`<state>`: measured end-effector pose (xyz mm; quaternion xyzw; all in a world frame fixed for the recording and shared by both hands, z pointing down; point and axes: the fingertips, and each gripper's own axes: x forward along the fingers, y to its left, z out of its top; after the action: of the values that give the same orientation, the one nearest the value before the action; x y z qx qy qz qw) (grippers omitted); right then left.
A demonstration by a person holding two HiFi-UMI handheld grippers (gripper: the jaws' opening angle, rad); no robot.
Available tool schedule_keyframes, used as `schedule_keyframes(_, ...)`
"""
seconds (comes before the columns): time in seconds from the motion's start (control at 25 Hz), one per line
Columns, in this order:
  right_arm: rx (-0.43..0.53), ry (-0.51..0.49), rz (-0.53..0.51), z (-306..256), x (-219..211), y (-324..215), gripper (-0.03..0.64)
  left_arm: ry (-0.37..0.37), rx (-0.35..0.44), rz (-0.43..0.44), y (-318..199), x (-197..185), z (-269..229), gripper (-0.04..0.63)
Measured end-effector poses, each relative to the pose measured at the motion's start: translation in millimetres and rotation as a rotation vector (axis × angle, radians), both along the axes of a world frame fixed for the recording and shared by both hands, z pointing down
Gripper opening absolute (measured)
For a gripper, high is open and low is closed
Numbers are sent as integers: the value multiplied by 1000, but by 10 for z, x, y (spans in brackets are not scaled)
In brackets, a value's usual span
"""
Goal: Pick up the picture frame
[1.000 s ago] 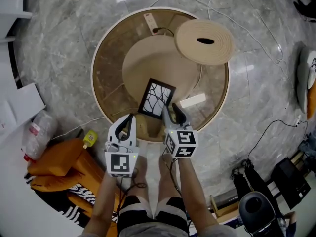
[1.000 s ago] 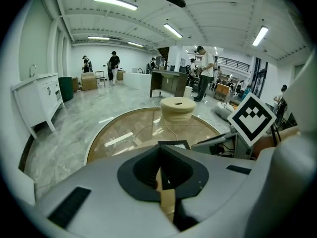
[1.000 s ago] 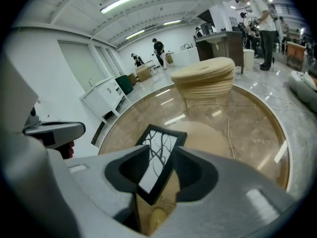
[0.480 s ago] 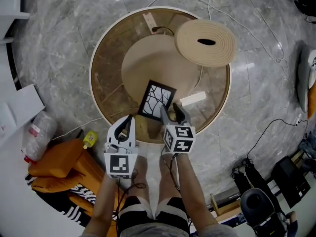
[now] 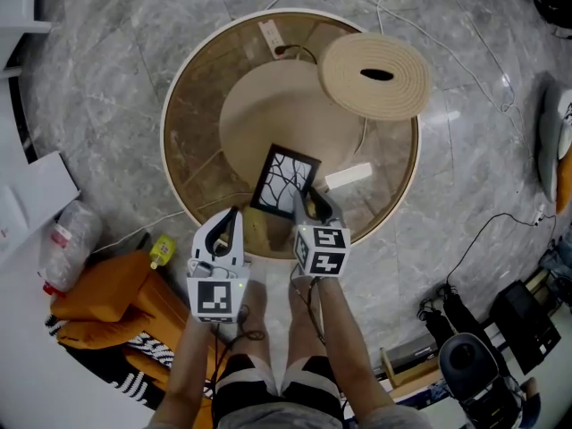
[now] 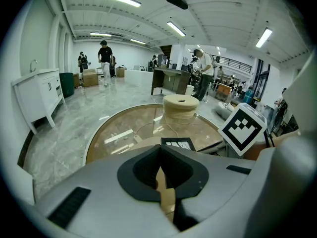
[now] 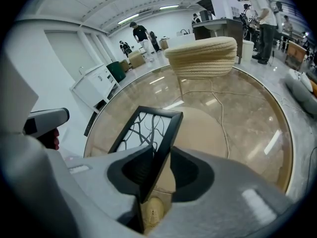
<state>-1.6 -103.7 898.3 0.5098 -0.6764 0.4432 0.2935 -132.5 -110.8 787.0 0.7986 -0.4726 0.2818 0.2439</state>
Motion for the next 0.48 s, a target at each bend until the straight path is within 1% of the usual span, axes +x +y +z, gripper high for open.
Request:
schedule_keyframes(0.08, -8, 5, 2, 1, -6, -2, 106, -8, 7, 18, 6, -8, 13, 17)
schedule_keyframes(0.2, -14, 10, -3, -2, 10, -11, 84, 2, -14, -12, 5, -1, 8, 17)
schedule_keyframes(0.28, -4, 27, -36, -9, 20, -32, 63, 6, -20, -19, 2, 7, 12, 17)
schedule_keyframes(0.4, 8, 25, -60, -13, 7, -51, 63, -12, 4, 16, 0, -14, 28, 17)
schedule_keyframes(0.48, 12, 19, -63, -21, 5, -53, 63, -16, 11, 22, 6, -26, 28, 17)
